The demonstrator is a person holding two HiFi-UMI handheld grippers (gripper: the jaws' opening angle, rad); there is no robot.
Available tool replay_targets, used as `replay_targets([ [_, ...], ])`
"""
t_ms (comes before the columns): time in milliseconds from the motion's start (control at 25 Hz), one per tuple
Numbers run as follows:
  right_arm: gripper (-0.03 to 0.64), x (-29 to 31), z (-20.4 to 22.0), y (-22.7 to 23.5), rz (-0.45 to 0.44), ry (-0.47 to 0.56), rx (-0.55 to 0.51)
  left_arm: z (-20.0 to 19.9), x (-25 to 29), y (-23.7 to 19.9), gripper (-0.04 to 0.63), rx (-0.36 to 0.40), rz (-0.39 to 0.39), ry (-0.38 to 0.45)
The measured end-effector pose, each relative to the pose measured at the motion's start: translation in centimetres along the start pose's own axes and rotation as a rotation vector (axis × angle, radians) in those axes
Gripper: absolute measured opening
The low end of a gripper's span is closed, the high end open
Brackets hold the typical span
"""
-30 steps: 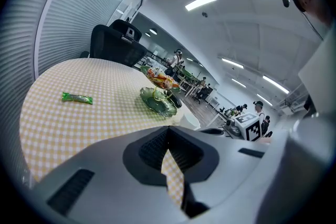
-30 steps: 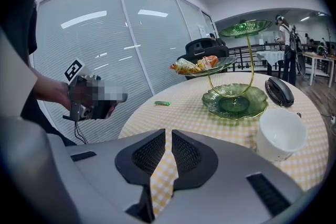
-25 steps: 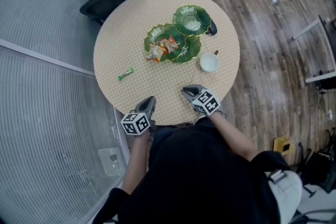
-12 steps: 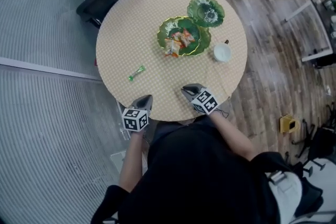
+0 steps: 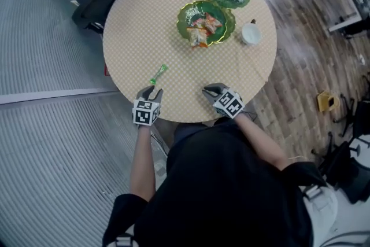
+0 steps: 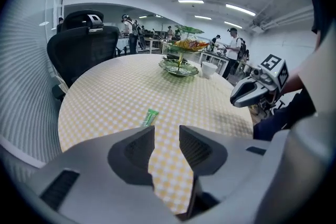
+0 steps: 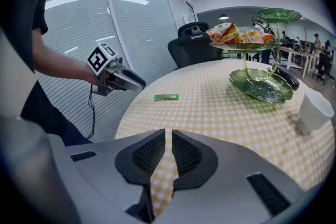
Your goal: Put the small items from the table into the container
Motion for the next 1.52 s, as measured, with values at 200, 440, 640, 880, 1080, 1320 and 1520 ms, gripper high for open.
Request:
replay_targets([
  [200,0.055,0.5,0.2,-0.6,0.026,-0.029,0.014,0.6,2.7,-4.1,0.18,0.149,-0.084,-0.103],
  [440,0.055,-0.5,1.1,0.3,0.083,-0.054,0.043,1.9,7.2,-5.3,0.204,0.257,-0.061,-0.177],
  [640,0.055,-1.1,2.4,0.6,0.117,-0.081,0.076,2.2,8.8,-6.1,0.201,0.229,-0.11,-0.211],
  [880,0.055,-1.1,2.4,0.1,0.118,-0.097,0.051,2.0,8.5,-6.6,0.051,0.201,-0.136,-0.182],
  [1080,0.055,-1.3,1.9,0.3,0.114,-0.088,0.03,1.3,8.2,-6.1,0.041,0.187,-0.127,-0.15],
  [1320,0.055,-1.9,1.8,0.7,0.111,-0.076,0.008,-0.2,7.0,-5.1,0.038,0.165,-0.13,-0.077],
  [1520,0.055,-2.9,2.3,0.7,0.102,-0.062,-0.002,-2.9,4.6,-3.1,0.038,0.189,-0.15,0.003],
])
Point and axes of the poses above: the fingertips, and each gripper's own axes: x forward along the fingers, y to its right, z out of its underside, the point moved 2 cm from there along -x, backward along the fingers, and after that the axes turned 15 degrees about -x, right-handed, at the moved point
